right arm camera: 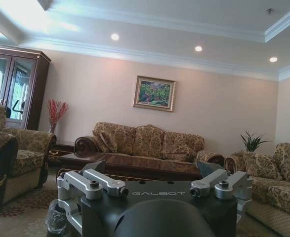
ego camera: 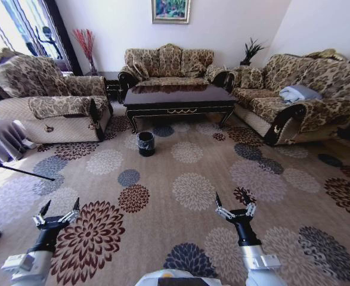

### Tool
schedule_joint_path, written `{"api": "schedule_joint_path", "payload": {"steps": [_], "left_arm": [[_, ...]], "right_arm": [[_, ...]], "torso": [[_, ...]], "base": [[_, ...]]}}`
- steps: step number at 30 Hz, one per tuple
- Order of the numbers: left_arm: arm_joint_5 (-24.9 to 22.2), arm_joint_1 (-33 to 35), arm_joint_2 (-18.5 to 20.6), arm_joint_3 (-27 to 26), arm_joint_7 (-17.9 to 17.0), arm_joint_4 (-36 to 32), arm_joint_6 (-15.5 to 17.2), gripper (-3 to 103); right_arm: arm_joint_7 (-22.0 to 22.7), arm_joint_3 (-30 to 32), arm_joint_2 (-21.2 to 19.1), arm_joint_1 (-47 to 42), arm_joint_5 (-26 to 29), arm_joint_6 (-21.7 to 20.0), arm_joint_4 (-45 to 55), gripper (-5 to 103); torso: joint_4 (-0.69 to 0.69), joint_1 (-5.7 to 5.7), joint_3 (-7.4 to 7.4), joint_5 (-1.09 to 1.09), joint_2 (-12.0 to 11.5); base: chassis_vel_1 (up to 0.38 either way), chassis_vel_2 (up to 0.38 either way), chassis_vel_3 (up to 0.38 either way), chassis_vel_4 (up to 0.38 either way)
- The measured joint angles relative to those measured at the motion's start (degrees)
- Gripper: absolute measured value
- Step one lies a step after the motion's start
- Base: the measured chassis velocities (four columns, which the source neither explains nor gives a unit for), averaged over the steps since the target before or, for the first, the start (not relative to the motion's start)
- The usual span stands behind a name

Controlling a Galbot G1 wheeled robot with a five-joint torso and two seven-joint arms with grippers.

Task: Move to the front of the table and pick up the trash from the floor, then place it into the trash bin.

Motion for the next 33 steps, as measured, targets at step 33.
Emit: {"api": "schedule_joint_path", "payload": {"steps": [33], "left_arm": [[0.0, 0.0, 0.0, 0.0, 0.0, 0.0, 0.0, 100]], "right_arm": [[0.0, 0.0, 0.0, 0.0, 0.0, 0.0, 0.0, 100]], "torso": [[0.00, 3.67, 4.92, 0.00, 8.6]], "base": [[0.000, 0.000, 0.000, 0.000]]}}
